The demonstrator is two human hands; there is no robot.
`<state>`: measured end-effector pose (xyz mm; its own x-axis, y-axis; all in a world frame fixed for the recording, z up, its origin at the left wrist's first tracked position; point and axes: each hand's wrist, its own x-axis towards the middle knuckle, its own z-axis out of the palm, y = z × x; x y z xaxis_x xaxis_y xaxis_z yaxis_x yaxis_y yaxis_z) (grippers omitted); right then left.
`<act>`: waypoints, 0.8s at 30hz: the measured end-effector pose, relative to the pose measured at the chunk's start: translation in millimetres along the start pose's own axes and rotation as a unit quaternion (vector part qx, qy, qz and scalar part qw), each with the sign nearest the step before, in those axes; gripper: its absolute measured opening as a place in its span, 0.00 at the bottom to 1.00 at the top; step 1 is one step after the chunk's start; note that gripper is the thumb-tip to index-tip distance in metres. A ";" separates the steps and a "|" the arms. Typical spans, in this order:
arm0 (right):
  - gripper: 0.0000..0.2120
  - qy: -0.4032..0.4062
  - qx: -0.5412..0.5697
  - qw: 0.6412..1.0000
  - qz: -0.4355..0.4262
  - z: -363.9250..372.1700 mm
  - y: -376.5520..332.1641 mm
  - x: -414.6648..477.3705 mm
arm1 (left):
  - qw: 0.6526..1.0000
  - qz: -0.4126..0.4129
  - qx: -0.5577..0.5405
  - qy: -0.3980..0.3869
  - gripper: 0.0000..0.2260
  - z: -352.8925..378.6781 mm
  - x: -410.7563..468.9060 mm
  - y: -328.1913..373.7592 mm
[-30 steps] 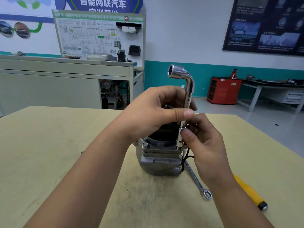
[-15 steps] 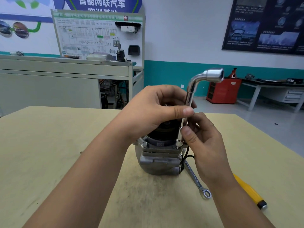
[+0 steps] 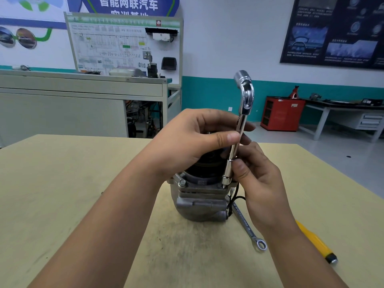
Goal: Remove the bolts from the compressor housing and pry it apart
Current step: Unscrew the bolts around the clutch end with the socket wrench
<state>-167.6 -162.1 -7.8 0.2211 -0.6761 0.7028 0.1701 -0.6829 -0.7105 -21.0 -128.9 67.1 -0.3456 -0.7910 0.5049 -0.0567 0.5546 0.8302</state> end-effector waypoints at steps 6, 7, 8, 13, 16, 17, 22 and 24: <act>0.10 0.000 0.005 1.000 -0.013 -0.1 2.2 0.9 | 0.999 0.002 0.020 0.035 0.06 1.4 2.5 -0.8; 0.11 0.003 0.014 1.000 -0.012 -0.1 2.2 0.7 | 0.999 0.006 0.031 0.037 0.06 1.2 2.9 -0.5; 0.12 0.004 0.022 1.000 -0.010 -0.1 1.9 0.4 | 0.998 0.008 0.042 0.037 0.06 1.1 3.4 -0.6; 0.07 -0.002 0.013 1.000 0.000 -0.8 0.2 -0.5 | 0.997 0.013 0.064 0.037 0.06 1.6 3.4 -0.1; 0.10 0.004 0.011 1.000 0.016 0.2 0.6 -0.3 | 0.997 0.010 0.069 0.044 0.05 1.6 2.8 0.1; 0.10 0.006 0.012 1.000 0.018 0.5 0.7 -0.1 | 0.996 0.008 0.069 0.047 0.05 1.4 2.8 0.2; 0.10 0.008 0.011 1.000 0.005 1.1 0.5 0.4 | 0.997 0.013 0.065 0.040 0.06 2.6 2.2 1.5; 0.08 0.003 0.009 1.000 -0.003 1.6 -1.0 0.3 | 0.997 0.013 0.065 0.032 0.05 3.0 1.6 1.5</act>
<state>-166.2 -161.1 -7.0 0.2151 -0.6739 0.7068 0.1879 -0.6817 -0.7071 -24.4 -128.6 68.4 -0.2876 -0.7889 0.5431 -0.1702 0.6001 0.7816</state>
